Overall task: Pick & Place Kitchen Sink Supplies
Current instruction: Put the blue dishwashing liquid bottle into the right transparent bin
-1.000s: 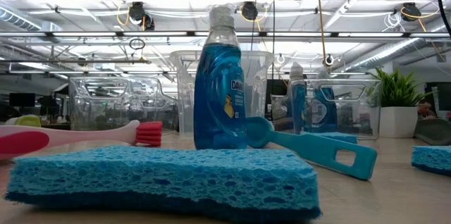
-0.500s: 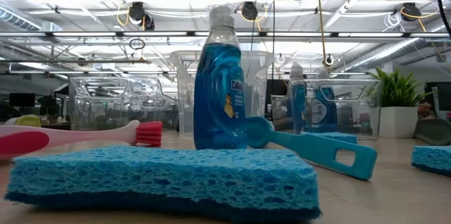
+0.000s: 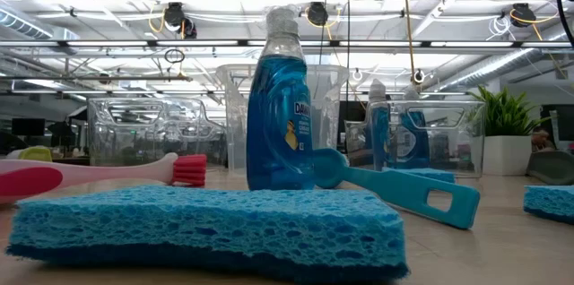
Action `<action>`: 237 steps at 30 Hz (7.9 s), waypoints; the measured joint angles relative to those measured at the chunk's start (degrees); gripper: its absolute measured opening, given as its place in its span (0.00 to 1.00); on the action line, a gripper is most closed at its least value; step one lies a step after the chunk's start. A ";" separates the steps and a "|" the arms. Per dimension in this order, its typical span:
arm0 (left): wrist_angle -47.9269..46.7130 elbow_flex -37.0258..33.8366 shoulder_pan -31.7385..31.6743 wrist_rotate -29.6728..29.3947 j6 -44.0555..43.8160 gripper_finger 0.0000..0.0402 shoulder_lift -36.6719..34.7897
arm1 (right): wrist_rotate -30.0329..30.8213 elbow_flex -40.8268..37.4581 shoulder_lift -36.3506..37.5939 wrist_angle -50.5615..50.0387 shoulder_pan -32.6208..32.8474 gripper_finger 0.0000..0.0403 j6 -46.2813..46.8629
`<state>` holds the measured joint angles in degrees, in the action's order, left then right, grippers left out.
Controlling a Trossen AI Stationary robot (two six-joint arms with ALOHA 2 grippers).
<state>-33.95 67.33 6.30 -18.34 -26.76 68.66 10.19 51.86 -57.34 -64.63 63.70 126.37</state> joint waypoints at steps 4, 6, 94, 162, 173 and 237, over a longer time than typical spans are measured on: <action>0.17 0.00 -0.01 -0.25 0.00 0.77 0.00 | -0.02 0.00 0.10 -0.10 0.00 0.33 0.00; 0.30 0.00 0.01 -0.25 0.00 0.77 0.00 | -0.02 0.00 0.32 -0.22 0.00 0.33 0.00; 1.16 0.00 -1.89 -0.21 0.81 0.77 0.00 | 52.71 0.02 16.82 19.65 -2.32 0.30 -54.99; 1.20 0.00 -1.89 -0.03 -0.92 0.77 -0.02 | 4.52 14.67 -10.87 -3.30 -80.48 0.31 -102.51; 1.20 0.00 -1.89 -0.06 -0.50 0.77 -0.02 | 4.00 14.67 -15.24 -2.85 -81.74 0.31 -107.09; 1.14 0.00 -1.88 -0.03 -0.07 0.77 -0.02 | 10.38 14.56 -2.53 -2.01 -81.09 0.50 -108.89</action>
<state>-32.82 67.33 4.42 -18.37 -26.83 68.64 20.58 66.41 -59.87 -66.63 -17.39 17.48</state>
